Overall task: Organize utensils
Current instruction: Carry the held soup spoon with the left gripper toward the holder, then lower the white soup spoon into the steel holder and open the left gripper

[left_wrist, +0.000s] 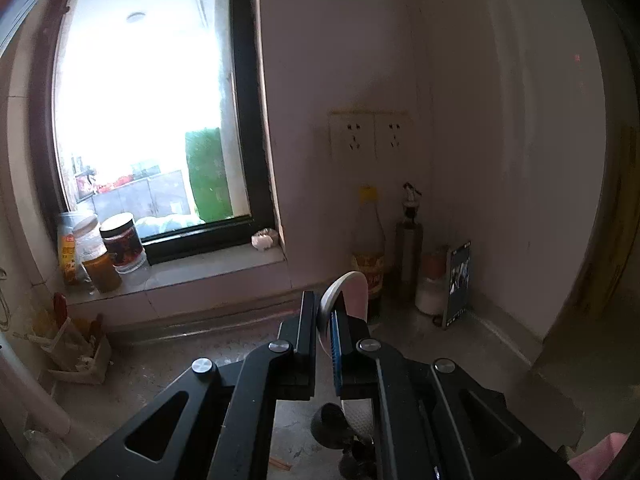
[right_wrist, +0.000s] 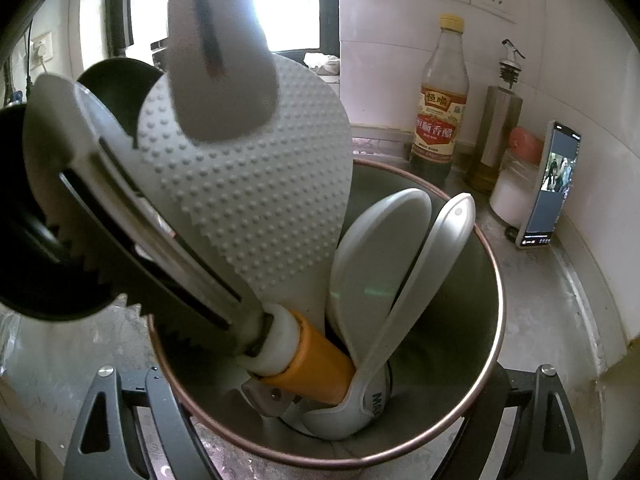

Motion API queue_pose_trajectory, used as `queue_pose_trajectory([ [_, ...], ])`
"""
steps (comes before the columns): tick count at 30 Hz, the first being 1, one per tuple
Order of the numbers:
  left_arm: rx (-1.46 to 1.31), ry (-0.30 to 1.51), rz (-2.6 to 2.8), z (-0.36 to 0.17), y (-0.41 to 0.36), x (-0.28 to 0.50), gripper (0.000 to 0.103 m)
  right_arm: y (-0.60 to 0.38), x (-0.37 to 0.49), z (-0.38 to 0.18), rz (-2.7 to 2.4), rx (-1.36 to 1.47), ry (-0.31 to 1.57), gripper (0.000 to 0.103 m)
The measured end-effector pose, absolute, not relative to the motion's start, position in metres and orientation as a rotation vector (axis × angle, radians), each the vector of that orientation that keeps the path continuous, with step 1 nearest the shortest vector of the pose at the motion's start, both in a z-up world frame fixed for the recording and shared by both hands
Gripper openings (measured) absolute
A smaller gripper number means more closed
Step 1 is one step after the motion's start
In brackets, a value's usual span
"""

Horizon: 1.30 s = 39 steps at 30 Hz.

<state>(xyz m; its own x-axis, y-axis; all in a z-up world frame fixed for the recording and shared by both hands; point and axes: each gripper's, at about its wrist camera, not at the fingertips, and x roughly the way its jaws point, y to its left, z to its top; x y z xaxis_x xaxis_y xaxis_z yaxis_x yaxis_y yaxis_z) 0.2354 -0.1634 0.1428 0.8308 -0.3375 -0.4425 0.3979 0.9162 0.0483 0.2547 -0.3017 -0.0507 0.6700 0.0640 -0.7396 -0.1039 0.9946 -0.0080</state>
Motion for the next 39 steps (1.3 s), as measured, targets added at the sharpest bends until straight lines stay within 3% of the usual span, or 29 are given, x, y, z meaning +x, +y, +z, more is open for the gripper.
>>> queue_pose_trajectory([
  [39, 0.024, 0.855, -0.633, 0.09, -0.162, 0.262, 0.008, -0.301, 0.255, -0.05, 0.096, -0.05, 0.831, 0.09],
])
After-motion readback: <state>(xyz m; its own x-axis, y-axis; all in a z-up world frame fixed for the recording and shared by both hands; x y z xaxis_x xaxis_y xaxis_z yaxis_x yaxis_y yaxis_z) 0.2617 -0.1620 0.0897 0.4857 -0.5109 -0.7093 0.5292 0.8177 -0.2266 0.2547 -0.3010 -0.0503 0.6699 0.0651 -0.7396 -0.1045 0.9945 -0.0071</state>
